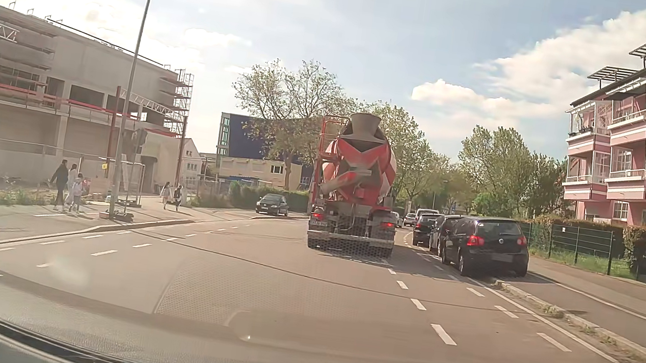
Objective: Follow the waypoints while adhering to traffic rules and regulations
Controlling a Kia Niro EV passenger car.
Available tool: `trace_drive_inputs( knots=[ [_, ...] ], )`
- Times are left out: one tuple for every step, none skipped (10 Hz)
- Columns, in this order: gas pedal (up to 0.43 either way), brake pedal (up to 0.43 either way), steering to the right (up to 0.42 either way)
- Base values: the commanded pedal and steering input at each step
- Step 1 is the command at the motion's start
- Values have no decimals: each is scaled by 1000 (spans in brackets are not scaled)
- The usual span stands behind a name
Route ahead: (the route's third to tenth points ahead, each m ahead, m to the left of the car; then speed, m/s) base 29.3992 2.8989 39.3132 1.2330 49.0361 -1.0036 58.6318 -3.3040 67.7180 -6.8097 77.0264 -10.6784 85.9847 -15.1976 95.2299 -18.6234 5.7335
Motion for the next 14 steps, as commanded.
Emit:
trace_drive_inputs(
  knots=[
    [0, 0, -1],
    [0, 0, -1],
    [0, 0, -1],
    [0, 0, 0],
    [0, 0, -1],
    [0, 0, 0],
    [0, 0, -1],
    [0, 0, -1],
    [0, 0, -1],
    [0, 0, -1],
    [0, 0, -1],
    [0, 0, 0],
    [0, 0, 2],
    [0, 0, 3]
  ],
)
